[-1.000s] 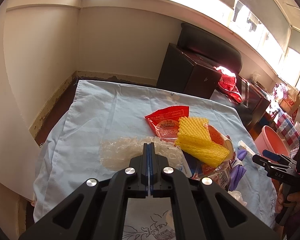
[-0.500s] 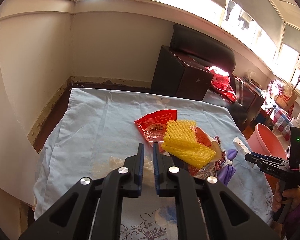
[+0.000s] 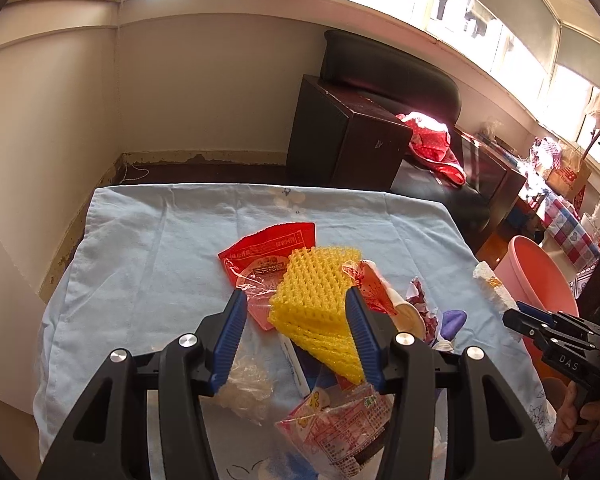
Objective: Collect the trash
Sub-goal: 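Lift the foam strip with the right tool while the left tool grasps the yellow foam net, then carry both items over the pink bucket and open both tools to drop them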
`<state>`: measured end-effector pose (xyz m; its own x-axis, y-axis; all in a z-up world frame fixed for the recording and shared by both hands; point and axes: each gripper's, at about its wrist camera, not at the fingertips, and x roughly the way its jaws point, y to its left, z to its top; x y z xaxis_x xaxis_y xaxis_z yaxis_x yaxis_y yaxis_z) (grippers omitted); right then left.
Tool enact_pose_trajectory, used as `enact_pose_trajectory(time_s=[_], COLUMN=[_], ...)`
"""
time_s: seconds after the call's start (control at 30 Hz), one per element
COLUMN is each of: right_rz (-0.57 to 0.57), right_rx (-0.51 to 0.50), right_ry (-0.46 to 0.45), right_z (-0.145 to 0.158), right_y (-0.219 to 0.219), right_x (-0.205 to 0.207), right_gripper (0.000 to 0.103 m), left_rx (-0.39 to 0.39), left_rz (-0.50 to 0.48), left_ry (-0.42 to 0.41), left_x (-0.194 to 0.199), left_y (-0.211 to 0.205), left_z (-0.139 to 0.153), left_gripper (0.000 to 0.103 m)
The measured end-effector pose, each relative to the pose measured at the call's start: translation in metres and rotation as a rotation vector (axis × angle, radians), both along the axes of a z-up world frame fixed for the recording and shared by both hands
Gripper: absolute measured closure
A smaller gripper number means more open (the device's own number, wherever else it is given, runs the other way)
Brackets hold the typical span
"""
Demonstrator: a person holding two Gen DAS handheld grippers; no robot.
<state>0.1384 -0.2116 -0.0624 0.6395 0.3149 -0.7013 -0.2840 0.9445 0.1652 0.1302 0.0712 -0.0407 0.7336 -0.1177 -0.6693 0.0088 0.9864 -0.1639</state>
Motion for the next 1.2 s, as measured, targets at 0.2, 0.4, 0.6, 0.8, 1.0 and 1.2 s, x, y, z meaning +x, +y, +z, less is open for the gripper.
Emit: enact_pose_trajectory(time_s=[0.2,0.4,0.6,0.8,1.0,1.2], right_rz=[0.003,0.009,0.017,0.017,0.009,-0.041], right_rx=[0.002,0.009,0.018,0.047,0.08,0.087], right_ry=[-0.007,-0.002,-0.023,-0.076,-0.16,-0.203], right_z=[0.001,0.001,0.005,0.018,0.035,0.046], right_y=[-0.001,0.0,0.001,-0.002,-0.007,-0.022], right_x=[-0.001,-0.001,-0.006,-0.016,-0.03,-0.039], right_gripper=[0.077,0.077,0.077,0.077,0.077,0.077], left_rx=[0.01,-0.006,0.004,0.005,-0.024,-0.057], left_rz=[0.008,-0.017,-0.013,0.005,0.004,-0.059], left_ry=[0.049,0.072,0.017,-0.088,-0.187,-0.237], left_x=[0.02,0.024,0.011,-0.011,-0.03,-0.037], left_y=[-0.003,-0.006,-0.005,-0.004,-0.012,-0.04], left_z=[-0.015,-0.021,-0.009,0.019,0.049,0.066], left_gripper=[0.054,0.086,0.097,0.097,0.097,0.097])
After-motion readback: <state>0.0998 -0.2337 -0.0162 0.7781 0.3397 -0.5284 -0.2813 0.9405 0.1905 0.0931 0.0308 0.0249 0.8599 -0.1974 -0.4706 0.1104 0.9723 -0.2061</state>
